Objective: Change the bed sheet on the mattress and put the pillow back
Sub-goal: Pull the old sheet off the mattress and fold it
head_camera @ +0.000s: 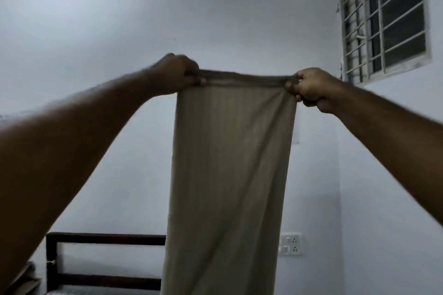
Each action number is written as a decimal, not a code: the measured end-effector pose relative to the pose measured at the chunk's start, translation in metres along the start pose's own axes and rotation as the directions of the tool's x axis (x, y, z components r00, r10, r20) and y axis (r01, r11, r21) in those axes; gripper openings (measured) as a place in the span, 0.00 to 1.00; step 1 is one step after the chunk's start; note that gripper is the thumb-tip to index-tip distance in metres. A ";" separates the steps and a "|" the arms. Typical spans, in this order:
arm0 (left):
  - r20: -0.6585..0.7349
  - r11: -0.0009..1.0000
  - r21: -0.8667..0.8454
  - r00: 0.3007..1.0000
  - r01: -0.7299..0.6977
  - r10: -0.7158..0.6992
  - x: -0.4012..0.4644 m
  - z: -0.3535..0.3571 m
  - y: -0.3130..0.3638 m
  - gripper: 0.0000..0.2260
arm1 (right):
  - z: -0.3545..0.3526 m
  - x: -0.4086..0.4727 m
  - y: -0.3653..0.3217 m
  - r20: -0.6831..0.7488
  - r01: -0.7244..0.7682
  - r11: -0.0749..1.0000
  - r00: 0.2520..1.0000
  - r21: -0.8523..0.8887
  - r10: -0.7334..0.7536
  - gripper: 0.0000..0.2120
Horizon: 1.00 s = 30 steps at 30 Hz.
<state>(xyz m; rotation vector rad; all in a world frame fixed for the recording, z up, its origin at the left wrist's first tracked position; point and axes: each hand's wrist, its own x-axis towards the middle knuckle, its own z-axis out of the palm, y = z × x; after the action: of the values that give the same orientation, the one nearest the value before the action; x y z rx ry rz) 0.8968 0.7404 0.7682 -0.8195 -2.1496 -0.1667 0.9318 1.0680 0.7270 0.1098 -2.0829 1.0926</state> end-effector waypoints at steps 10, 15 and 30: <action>0.026 0.973 0.230 1.000 -0.011 0.005 -0.004 -0.029 0.002 0.32 | 0.002 -0.007 -0.013 0.111 -0.029 0.996 0.993 -0.086 0.039 0.04; 0.071 0.957 0.291 0.997 -0.005 -0.017 -0.011 -0.029 0.003 0.32 | 0.011 -0.009 -0.013 0.013 0.008 0.996 1.000 -0.089 -0.007 0.04; 0.312 0.962 0.273 0.944 0.024 -0.112 -0.041 0.003 -0.022 0.20 | 0.038 -0.023 -0.005 0.100 -0.007 0.980 0.995 -0.198 0.028 0.05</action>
<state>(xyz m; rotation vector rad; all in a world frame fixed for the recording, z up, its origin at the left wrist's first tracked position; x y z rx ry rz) 0.8999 0.7036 0.7393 -0.6488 -2.4425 0.2358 0.9276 1.0305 0.7023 0.0512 -2.2764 0.9012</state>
